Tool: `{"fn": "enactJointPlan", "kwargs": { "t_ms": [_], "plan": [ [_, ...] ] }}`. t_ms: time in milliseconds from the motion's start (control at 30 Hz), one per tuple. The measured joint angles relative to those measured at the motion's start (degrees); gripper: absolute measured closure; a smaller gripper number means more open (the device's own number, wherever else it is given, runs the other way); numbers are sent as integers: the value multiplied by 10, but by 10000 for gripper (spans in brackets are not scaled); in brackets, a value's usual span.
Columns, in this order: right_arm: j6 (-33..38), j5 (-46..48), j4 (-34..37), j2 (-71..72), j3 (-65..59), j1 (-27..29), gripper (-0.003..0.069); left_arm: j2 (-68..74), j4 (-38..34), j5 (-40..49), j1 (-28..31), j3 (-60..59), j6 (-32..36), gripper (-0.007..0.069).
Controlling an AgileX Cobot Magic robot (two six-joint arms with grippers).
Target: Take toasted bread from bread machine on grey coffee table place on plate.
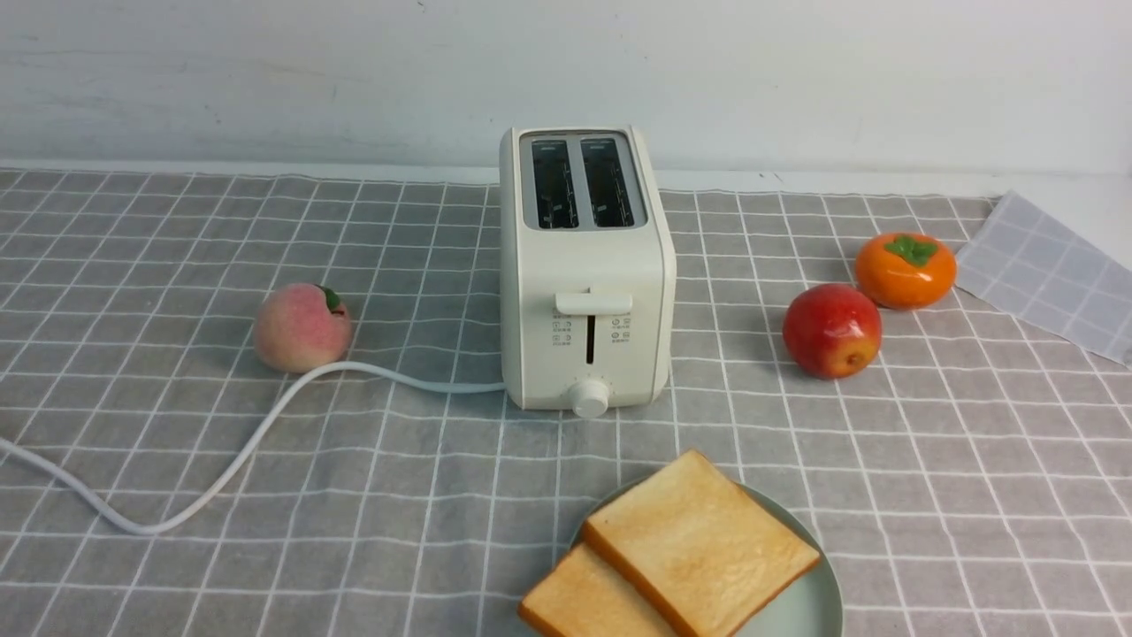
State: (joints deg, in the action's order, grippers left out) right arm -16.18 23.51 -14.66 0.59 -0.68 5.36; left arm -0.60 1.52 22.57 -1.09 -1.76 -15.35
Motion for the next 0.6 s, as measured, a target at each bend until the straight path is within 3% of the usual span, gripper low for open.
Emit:
{"fn": "enactJointPlan", "kwargs": {
  "t_ms": [600],
  "plan": [
    [0,0,0,0,0,0,531,0,0,0,0,0,0,550]
  ]
}}
